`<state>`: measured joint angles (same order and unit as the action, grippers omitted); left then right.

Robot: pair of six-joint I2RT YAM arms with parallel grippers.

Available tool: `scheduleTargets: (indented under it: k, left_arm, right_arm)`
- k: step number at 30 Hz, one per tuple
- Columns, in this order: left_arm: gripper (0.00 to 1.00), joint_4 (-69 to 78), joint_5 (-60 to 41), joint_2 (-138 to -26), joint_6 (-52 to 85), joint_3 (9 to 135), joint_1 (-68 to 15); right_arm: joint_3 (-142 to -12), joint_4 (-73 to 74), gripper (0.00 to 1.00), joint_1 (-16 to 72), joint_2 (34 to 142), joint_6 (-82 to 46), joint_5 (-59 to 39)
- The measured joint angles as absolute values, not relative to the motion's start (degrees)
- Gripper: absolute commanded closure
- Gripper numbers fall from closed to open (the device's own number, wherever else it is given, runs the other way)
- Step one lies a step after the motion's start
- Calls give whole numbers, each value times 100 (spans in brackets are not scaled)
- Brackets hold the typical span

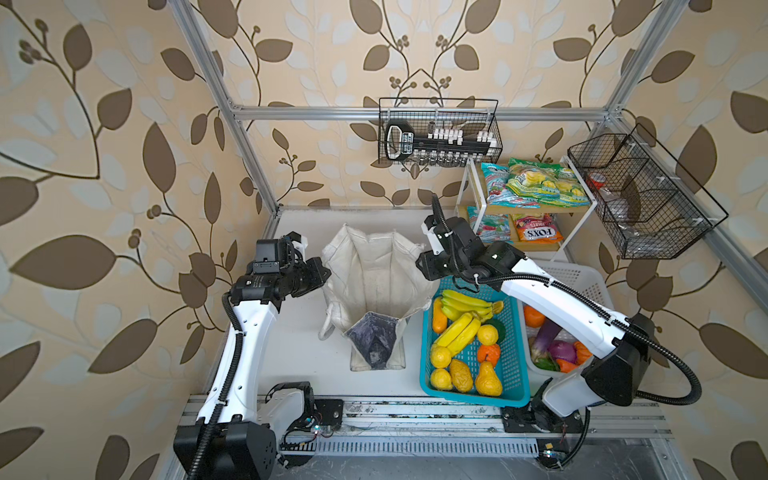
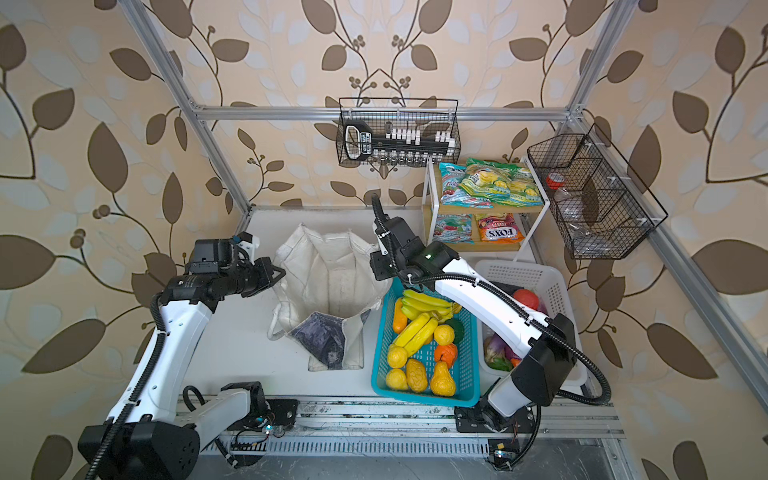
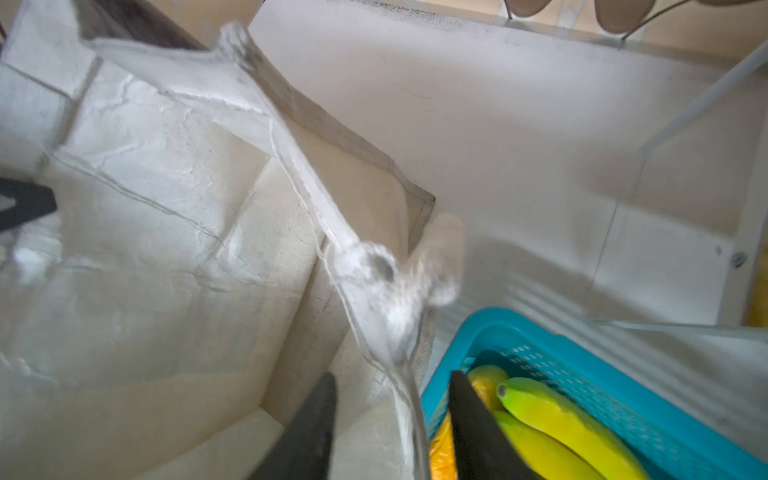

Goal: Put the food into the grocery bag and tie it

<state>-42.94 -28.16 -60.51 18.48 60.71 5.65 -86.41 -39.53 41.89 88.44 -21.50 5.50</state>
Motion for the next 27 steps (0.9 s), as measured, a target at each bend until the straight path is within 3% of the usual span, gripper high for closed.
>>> scheduleTargets:
  k: [2,9,13,20,27]
  left_arm:
    - [100,-4270,-2814,-6060,1848,6058,565]
    - [100,-4075,-2853,-6071,1850,5944,565]
    - [100,-4027,-2805,-6058,1885,5870,567]
    - [100,-3944,-2657,-5642,1931,5507,563]
    - [100,-3918,-2665,-5607,1959,5507,558]
  right_arm:
    - [-8554,-3959,0,4136,8617,-2178,578]
    - [-7301,-3594,0,3933,6541,-2025,891]
    - [-6539,-3684,0,3063,5367,-1964,491]
    - [-5247,-4128,5,2648,4676,-2104,10]
    - [-4254,-4451,24,3057,4397,-2517,416]
